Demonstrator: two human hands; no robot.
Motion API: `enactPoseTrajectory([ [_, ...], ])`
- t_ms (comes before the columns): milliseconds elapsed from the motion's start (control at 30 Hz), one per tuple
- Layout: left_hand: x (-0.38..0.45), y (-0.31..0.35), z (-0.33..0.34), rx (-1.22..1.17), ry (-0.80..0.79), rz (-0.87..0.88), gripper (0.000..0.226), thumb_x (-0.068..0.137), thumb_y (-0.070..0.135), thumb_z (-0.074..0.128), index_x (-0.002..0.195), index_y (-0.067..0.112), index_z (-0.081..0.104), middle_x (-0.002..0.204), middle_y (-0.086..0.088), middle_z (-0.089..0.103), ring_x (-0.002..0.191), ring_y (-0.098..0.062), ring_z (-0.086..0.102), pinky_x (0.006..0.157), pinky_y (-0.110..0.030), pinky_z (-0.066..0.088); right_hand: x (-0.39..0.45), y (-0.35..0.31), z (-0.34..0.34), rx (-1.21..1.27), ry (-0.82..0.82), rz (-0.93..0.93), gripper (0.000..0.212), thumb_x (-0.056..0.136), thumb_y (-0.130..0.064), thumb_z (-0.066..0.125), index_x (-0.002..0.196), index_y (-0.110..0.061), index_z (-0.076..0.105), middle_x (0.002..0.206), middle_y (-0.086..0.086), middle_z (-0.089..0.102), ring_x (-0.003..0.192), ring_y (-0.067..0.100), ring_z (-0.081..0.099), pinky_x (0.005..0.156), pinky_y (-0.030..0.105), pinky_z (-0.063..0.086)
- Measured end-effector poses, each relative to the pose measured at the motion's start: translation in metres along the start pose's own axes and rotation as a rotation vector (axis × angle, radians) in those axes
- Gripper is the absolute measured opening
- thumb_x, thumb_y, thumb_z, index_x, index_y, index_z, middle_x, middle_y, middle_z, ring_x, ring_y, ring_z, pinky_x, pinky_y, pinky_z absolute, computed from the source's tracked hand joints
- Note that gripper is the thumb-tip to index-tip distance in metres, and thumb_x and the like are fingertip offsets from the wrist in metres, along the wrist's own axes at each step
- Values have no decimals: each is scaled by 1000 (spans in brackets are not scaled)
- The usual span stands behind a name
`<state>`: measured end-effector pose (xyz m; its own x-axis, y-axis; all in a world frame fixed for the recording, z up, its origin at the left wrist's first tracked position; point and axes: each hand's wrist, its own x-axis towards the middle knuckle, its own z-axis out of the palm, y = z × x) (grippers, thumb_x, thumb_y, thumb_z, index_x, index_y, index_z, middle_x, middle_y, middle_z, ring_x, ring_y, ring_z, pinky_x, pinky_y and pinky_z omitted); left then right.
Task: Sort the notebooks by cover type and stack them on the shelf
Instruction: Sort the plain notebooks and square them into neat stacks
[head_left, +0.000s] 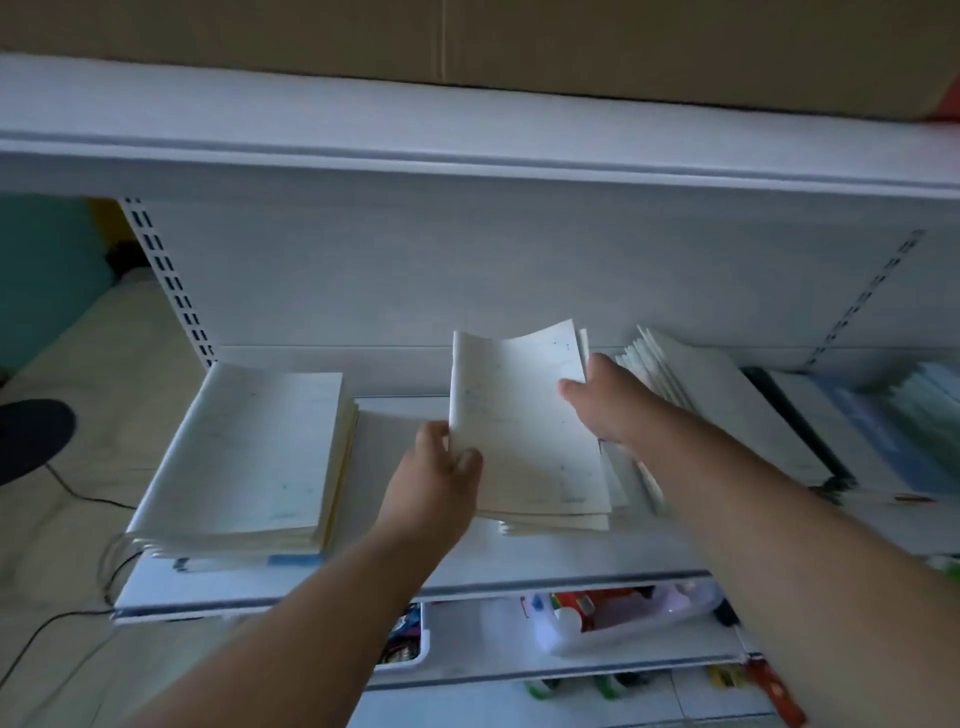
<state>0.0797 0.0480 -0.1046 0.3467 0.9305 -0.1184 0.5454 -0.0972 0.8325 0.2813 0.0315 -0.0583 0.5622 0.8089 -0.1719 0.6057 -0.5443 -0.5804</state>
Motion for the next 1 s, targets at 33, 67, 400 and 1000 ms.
enactPoseTrajectory([
  [33, 10, 4, 13, 40, -8, -25, 30, 95, 26, 50, 124, 16, 48, 100, -3, 64, 86, -24, 64, 71, -36, 54, 14, 5, -2, -98, -8, -13, 18, 96, -27, 50, 91, -10, 48, 86, 7, 53, 76, 25, 51, 61, 30, 36],
  [67, 18, 9, 24, 88, -18, -55, 27, 93, 25, 48, 118, 16, 48, 98, -4, 63, 88, -28, 63, 75, -38, 54, 27, 10, -3, -197, -5, -29, 20, 95, -25, 52, 85, -8, 51, 85, 9, 56, 78, 27, 54, 59, 29, 36],
  [400, 55, 16, 71, 539, 33, -56, 20, 83, 33, 56, 91, 17, 48, 70, 3, 49, 69, -26, 50, 58, -30, 36, 83, 29, 18, -737, -126, -38, 33, 93, -5, 53, 125, -3, 59, 132, 15, 57, 123, 30, 55, 98, 34, 45],
  [1000, -8, -11, -33, 393, 331, 104, 24, 96, 46, 50, 87, 26, 58, 67, 10, 57, 65, -19, 54, 52, -24, 36, 0, -7, 64, -26, 23, -371, 29, 90, -49, 58, 93, -22, 47, 89, -2, 59, 81, 23, 57, 68, 32, 44],
])
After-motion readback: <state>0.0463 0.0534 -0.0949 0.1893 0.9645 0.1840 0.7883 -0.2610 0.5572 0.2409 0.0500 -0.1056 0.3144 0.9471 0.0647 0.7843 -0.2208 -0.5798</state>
